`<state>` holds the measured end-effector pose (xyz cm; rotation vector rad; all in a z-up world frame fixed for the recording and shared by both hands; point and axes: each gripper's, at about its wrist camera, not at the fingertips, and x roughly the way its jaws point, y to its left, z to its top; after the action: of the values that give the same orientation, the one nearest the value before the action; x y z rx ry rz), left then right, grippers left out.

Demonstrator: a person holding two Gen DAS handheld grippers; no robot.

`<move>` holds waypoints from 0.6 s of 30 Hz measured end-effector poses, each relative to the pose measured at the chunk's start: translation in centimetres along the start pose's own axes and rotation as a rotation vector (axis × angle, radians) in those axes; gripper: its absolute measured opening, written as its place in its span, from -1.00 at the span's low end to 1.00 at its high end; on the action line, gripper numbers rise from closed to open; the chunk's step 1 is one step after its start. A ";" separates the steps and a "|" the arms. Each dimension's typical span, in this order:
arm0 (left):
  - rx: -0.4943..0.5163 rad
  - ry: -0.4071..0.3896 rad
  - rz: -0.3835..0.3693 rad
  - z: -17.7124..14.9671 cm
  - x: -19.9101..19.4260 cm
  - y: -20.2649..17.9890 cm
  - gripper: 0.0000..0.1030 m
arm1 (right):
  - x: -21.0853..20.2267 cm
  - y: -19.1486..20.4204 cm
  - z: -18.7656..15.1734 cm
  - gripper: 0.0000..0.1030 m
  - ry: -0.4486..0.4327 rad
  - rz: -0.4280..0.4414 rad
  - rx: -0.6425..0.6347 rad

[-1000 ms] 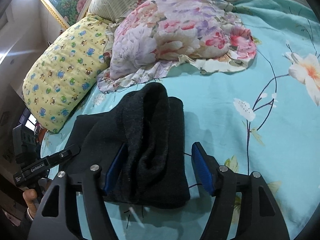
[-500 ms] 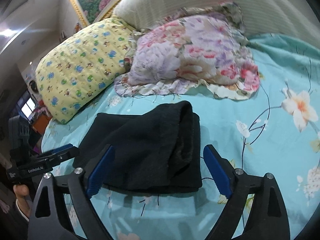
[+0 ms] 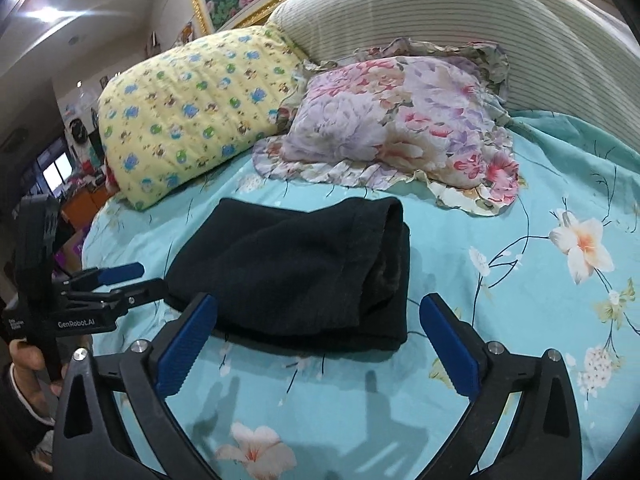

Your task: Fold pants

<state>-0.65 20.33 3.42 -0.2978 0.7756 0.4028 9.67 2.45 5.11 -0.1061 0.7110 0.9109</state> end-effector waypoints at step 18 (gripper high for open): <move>0.056 0.004 0.081 -1.8 -0.7 -1.1 0.67 | 1.3 2.3 -2.3 0.99 0.032 -0.007 -0.090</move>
<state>-1.74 18.49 2.83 -0.2151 0.8032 0.4560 7.27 3.91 3.08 -0.2029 0.6986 0.9359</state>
